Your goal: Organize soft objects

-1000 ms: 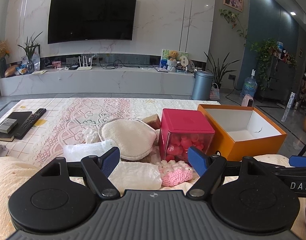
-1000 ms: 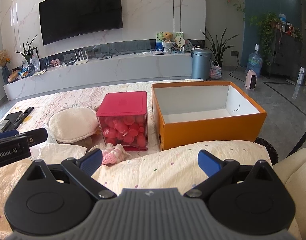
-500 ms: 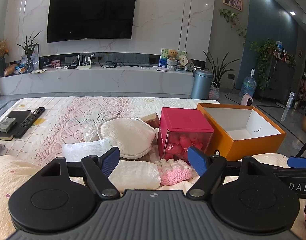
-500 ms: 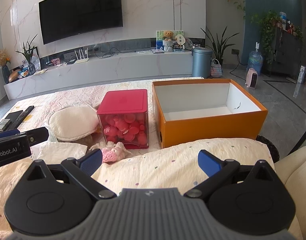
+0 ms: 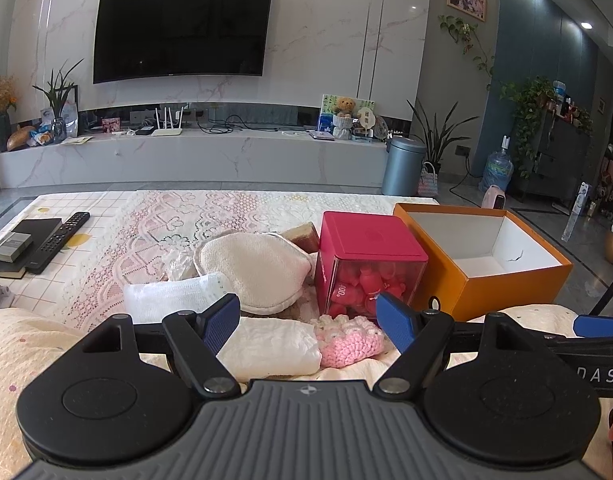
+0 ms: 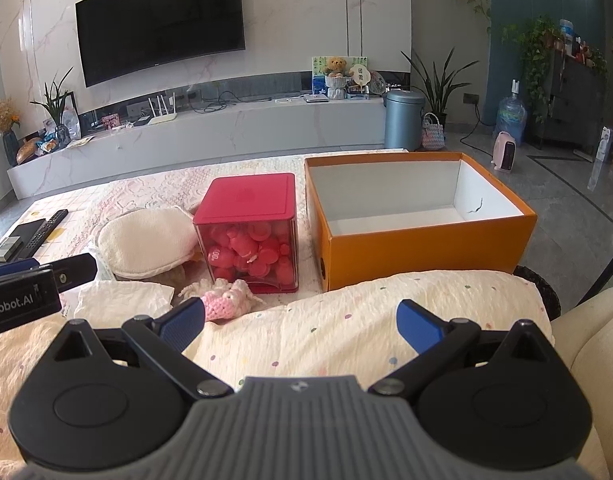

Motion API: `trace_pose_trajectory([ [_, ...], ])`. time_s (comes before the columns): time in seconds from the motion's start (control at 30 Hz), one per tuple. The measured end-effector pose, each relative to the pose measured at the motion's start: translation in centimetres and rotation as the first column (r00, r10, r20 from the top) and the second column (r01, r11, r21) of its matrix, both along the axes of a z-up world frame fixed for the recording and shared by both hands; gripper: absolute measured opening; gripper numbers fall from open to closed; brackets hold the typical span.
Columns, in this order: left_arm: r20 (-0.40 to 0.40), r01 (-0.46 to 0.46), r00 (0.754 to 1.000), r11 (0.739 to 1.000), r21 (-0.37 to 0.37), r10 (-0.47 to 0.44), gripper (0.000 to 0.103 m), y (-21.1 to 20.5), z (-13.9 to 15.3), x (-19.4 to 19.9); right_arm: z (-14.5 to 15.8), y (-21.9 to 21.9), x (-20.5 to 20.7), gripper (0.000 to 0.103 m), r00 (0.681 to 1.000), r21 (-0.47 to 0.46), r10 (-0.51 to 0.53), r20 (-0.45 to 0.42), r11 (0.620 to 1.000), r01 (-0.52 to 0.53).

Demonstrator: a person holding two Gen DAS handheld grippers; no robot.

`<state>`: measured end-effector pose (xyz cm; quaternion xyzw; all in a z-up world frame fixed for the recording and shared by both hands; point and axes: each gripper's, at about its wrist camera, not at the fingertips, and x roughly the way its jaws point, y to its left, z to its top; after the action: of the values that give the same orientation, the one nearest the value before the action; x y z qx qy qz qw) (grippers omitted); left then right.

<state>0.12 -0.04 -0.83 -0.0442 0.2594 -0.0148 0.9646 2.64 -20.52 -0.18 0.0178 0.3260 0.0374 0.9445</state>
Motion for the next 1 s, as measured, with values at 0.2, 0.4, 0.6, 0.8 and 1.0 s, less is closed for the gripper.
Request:
trace_pose_trajectory([
  [0.2, -0.008, -0.001, 1.000, 1.000, -0.004, 0.001, 0.091, 0.0, 0.0, 0.1, -0.1, 0.0, 0.0, 0.100, 1.000, 0.001, 0.000, -0.007, 1.000, 0.000],
  [0.4, -0.010, -0.001, 1.000, 1.000, -0.002, 0.001, 0.091, 0.0, 0.1, 0.1, -0.2, 0.0, 0.1, 0.100, 1.000, 0.001, 0.000, -0.010, 1.000, 0.000],
  [0.6, -0.018, 0.000, 1.000, 1.000, 0.003, 0.000, 0.090, 0.1, 0.0, 0.2, -0.4, 0.2, 0.0, 0.100, 1.000, -0.004, 0.011, -0.007, 1.000, -0.011],
  [0.8, -0.044, 0.032, 0.999, 0.999, 0.015, -0.031, 0.074, 0.7, -0.3, 0.2, -0.8, 0.0, 0.1, 0.097, 0.997, 0.087, 0.075, 0.012, 0.993, -0.075],
  [1.0, -0.109, 0.047, 0.993, 0.997, -0.056, -0.052, 0.062, 2.8, -1.2, 0.5, -1.3, 1.6, 1.4, 0.079, 0.989, 0.084, 0.137, -0.060, 0.988, -0.132],
])
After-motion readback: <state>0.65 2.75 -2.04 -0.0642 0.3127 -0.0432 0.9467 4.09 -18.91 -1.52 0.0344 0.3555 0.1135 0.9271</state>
